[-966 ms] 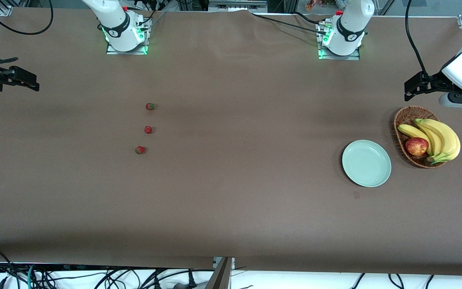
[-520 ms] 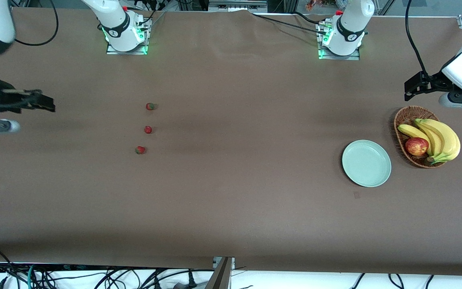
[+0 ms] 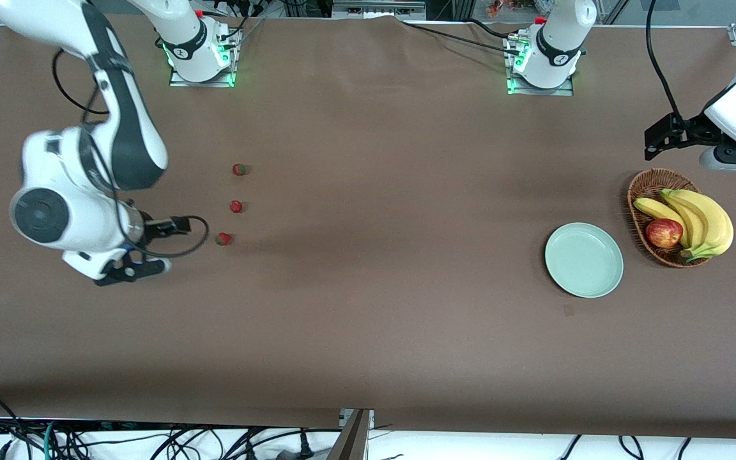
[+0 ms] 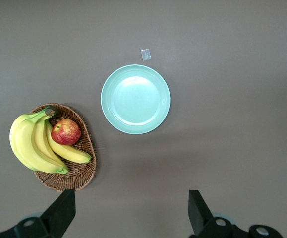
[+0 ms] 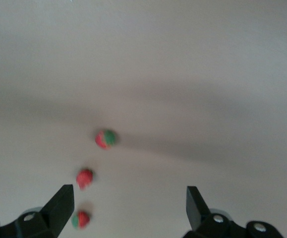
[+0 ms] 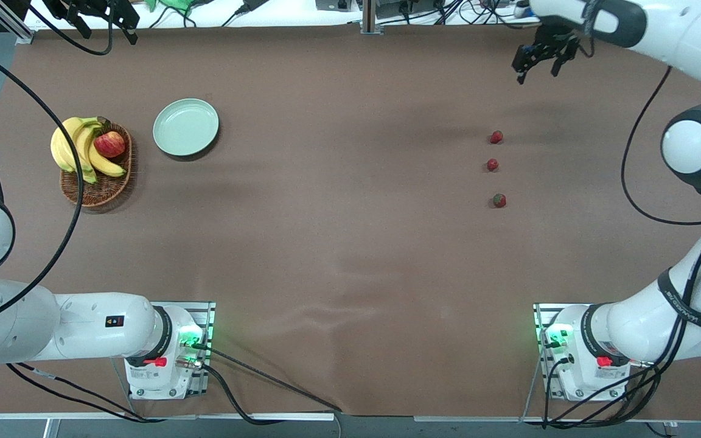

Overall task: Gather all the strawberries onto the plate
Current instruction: 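Reach down and grasp the nearest red strawberry with the right gripper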

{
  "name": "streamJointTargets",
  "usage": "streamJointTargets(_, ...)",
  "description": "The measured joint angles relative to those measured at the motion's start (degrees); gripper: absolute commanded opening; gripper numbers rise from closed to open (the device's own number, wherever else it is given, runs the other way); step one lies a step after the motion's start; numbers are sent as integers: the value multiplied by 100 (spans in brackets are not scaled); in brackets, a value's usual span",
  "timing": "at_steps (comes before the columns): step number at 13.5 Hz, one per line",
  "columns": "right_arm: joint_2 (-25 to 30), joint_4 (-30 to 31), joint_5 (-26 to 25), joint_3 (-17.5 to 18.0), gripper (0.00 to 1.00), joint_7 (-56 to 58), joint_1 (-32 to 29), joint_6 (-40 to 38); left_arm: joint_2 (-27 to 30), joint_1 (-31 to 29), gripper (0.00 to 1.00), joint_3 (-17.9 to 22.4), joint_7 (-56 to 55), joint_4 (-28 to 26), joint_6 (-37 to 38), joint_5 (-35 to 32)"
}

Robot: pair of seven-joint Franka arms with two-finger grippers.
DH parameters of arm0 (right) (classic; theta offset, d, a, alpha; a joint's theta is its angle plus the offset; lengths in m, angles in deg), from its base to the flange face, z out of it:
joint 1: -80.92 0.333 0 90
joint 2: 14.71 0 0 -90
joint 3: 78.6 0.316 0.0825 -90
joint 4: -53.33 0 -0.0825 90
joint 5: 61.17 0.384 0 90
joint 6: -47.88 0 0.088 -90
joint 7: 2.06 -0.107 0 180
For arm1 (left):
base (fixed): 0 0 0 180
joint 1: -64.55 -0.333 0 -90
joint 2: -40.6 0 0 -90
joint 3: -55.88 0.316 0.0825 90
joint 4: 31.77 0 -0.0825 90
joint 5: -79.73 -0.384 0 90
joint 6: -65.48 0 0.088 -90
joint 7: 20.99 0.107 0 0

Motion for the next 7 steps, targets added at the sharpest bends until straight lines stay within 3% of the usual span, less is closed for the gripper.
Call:
streamJointTargets(3, -459, 107, 34, 0, 100, -155, 110, 778, 0, 0, 100, -1, 0, 1, 2, 0)
streamJointTargets(7, -651, 784, 75, -7, 100, -238, 113, 1562, 0, 0, 100, -1, 0, 1, 17, 0)
